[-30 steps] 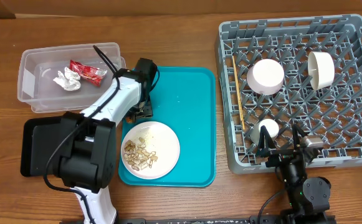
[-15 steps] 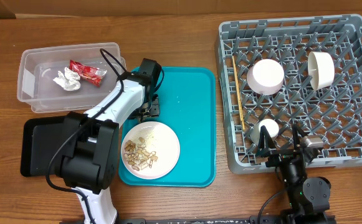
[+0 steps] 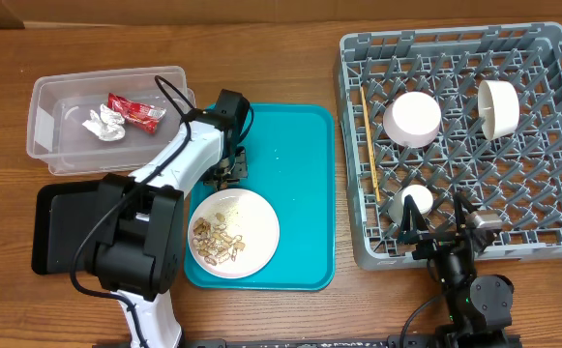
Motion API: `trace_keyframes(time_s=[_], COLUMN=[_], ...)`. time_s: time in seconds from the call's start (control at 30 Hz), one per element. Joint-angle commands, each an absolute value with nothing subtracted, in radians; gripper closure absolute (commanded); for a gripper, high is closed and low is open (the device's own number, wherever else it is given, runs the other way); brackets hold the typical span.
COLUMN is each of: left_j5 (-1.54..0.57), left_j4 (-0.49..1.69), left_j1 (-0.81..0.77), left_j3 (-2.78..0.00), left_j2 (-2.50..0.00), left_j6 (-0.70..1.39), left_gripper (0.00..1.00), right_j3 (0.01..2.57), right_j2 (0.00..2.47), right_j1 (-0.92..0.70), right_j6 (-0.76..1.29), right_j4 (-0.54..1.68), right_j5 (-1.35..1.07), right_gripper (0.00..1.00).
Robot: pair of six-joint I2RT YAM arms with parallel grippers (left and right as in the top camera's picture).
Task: Sort waste into correct bins and load items into the dishwasher
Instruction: 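Grasp the orange carrot stick on the tray with the left gripper, then place the carrot stick onto the black tray and release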
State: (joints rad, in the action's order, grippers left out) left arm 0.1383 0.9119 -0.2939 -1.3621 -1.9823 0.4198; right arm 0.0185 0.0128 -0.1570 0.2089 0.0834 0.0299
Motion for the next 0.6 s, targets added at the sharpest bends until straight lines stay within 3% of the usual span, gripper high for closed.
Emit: trace_keyframes(time_s=[0.0,0.23,0.57], left_j5=[0.13,0.145,0.332], left_j4=[0.966,1.103,1.422], left_j1=[-0.288,-0.288,-0.24], left_j3=[-1.481,-1.626,-1.641], left_j2=[-1.953,-1.883,-1.658], left_j6=[0.435,0.472,0.733], left_gripper=[0.78,0.77,0.84], right_j3=[0.008,0.008,0.008], right_j2=[0.003,0.003,0.003], right_j1=[-0.152,-0.152,-0.152], right_j6=[0.21,0.21,0.21], right_j4=[0.079,0.079,0.079], right_j5=[0.031,0.031,0.031], right_gripper=[0.0,0.0,0.0])
